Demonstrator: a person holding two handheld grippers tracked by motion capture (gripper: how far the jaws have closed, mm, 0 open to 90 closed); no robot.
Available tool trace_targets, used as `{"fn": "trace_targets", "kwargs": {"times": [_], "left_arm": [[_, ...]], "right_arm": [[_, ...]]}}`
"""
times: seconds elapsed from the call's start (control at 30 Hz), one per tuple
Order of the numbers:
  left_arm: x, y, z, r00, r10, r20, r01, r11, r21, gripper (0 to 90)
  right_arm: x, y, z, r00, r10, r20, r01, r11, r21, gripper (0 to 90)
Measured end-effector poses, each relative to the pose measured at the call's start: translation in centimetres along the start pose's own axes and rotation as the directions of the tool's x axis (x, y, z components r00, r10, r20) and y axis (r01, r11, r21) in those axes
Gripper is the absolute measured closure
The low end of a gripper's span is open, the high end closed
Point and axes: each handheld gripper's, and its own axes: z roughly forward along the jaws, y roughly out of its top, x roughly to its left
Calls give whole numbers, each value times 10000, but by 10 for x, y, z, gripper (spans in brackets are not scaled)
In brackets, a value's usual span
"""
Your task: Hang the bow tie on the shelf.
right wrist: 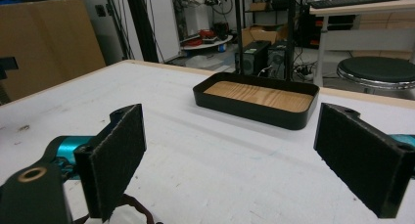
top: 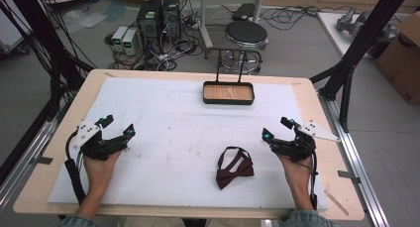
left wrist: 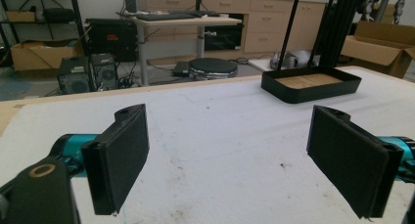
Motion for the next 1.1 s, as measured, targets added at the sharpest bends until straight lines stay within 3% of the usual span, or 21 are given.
{"fn": "trace_targets", "kwargs": {"times": [0.77, 1.1], "left_arm": [[3, -1, -1, 9998, -190, -24, 190, 9998, -42, 161], [3, -1, 0, 9998, -153, -91, 153, 9999, -43, 161]], "right_arm": [[1, 1, -2, 9999, -118, -111, 117, 9999, -108, 110], [1, 1, -2, 9990, -118, -442, 118, 9999, 15, 110]]}}
